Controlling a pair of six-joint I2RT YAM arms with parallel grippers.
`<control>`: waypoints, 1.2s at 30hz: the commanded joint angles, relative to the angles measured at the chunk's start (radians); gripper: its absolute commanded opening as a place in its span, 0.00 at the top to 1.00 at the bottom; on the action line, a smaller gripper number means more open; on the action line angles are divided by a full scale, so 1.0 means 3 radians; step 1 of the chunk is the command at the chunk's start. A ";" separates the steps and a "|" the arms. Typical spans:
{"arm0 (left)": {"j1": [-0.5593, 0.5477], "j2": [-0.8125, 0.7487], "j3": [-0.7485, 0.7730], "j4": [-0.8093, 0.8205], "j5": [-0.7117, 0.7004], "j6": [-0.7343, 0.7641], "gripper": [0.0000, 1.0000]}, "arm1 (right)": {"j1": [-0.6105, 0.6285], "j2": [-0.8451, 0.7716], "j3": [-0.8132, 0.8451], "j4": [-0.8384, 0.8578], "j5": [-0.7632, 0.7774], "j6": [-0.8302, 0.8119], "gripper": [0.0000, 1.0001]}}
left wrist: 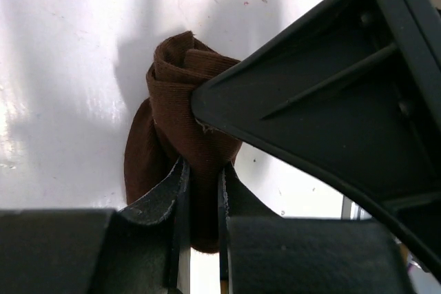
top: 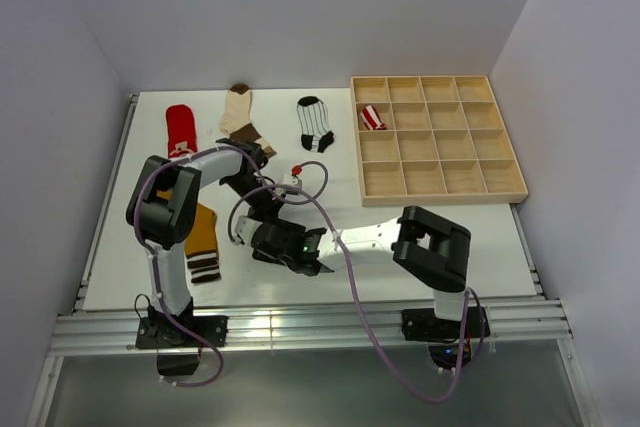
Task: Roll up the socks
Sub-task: Pick up the sock at the center of the board.
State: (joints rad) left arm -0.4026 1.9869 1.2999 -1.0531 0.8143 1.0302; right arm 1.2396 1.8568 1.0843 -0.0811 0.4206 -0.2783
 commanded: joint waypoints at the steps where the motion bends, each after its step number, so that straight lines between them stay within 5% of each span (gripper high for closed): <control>1: -0.0023 0.0193 -0.0048 -0.0181 -0.0377 0.0161 1.00 | -0.0031 0.0110 0.0179 -0.0108 -0.0016 -0.0054 0.37; 14: 0.0002 0.0413 0.0289 -0.0631 -0.0331 0.0350 1.00 | -0.0108 0.0269 0.0379 -0.0359 -0.0205 -0.0105 0.42; 26: 0.0048 0.0592 0.0586 -0.1056 -0.0219 0.0606 0.99 | -0.0195 0.0402 0.0496 -0.0543 -0.0471 -0.0059 0.66; 36: 0.0186 0.0576 0.0836 -0.1056 0.0006 0.0498 0.68 | -0.0333 0.0386 0.0543 -0.0645 -0.0747 0.0094 1.00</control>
State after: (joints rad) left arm -0.3763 2.1559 1.5051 -1.3411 0.8097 1.1648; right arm 1.1656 1.9408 1.2289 -0.2295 0.2451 -0.2810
